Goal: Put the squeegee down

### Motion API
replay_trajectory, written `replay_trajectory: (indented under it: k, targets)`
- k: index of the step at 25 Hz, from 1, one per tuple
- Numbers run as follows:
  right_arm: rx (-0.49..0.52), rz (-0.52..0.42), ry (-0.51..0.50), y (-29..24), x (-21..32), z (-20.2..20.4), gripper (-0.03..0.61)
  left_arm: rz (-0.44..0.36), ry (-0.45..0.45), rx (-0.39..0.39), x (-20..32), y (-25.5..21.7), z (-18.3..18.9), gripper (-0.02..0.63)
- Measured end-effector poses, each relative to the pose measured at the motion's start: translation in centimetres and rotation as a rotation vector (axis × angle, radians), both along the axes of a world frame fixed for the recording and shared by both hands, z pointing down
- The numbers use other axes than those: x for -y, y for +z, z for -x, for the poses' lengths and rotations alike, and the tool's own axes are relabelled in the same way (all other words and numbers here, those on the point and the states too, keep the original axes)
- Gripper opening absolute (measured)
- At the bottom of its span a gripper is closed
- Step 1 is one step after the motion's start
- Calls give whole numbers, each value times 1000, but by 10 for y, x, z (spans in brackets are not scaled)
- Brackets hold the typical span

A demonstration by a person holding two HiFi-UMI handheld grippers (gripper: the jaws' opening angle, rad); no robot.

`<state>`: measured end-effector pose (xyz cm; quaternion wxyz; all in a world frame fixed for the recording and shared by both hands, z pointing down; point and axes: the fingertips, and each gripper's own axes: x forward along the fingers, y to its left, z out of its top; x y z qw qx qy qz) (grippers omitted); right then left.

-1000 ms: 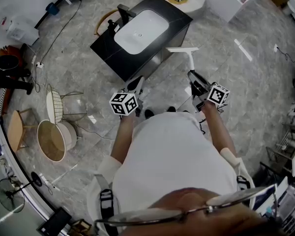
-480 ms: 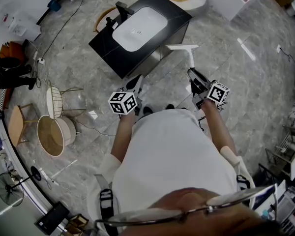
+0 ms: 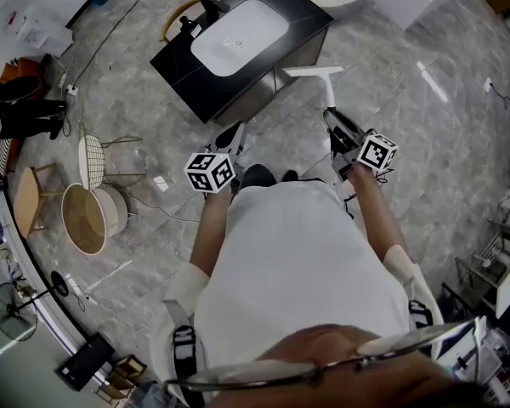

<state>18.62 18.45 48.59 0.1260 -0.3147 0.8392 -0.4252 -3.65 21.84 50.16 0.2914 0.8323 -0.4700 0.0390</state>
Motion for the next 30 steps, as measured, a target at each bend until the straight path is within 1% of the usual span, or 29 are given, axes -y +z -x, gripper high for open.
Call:
replay_trajectory:
  k: [6, 14, 21, 30]
  targets:
    - [-3, 15, 0, 6, 5, -5, 101, 13, 4, 2, 4, 5, -6, 5]
    - [-15, 27, 7, 12, 19, 1, 101, 28, 24, -14, 23, 17, -4, 5]
    - [-18, 41, 18, 12, 67, 14, 101, 12, 47, -6, 88, 15, 9, 5]
    - [-12, 57, 56, 16, 142, 43, 101, 34, 99, -20, 173, 24, 37, 5]
